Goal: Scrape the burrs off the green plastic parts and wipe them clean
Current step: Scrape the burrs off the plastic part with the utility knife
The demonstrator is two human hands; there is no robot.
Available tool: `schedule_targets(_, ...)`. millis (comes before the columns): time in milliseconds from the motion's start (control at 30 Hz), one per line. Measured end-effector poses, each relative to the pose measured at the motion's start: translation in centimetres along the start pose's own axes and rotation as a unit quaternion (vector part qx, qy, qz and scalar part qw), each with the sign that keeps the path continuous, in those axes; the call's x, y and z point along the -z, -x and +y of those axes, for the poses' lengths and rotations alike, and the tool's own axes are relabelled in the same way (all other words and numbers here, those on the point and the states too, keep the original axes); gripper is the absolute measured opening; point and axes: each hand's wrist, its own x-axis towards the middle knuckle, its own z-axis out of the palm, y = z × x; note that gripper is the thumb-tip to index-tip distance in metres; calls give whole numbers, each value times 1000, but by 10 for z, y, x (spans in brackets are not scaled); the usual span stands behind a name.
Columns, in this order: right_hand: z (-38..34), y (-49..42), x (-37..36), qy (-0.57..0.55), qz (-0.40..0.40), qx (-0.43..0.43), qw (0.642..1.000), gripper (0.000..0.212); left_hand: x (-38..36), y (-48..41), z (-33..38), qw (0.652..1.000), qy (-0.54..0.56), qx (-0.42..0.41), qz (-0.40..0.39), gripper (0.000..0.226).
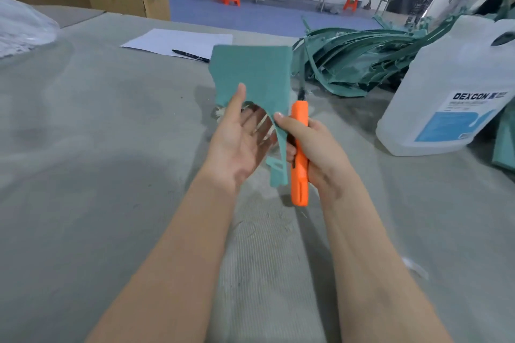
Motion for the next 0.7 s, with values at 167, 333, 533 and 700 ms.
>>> schedule_targets(167,7,-1,-7,119,-68,-17,990,21,9,-4,-3,999,-31,31,-8,41)
schedule_targets(333,5,-7,10,246,211,93,941,65,20,-9,4,995,73,11,69,16)
schedule_targets(533,12,-9,26,346,346,174,855,55,14,-3,4,998,-24,22,54,25)
schedule_targets(700,15,-11,24,385,344,185,836,55,11,1,7,994,-23,104,17,17)
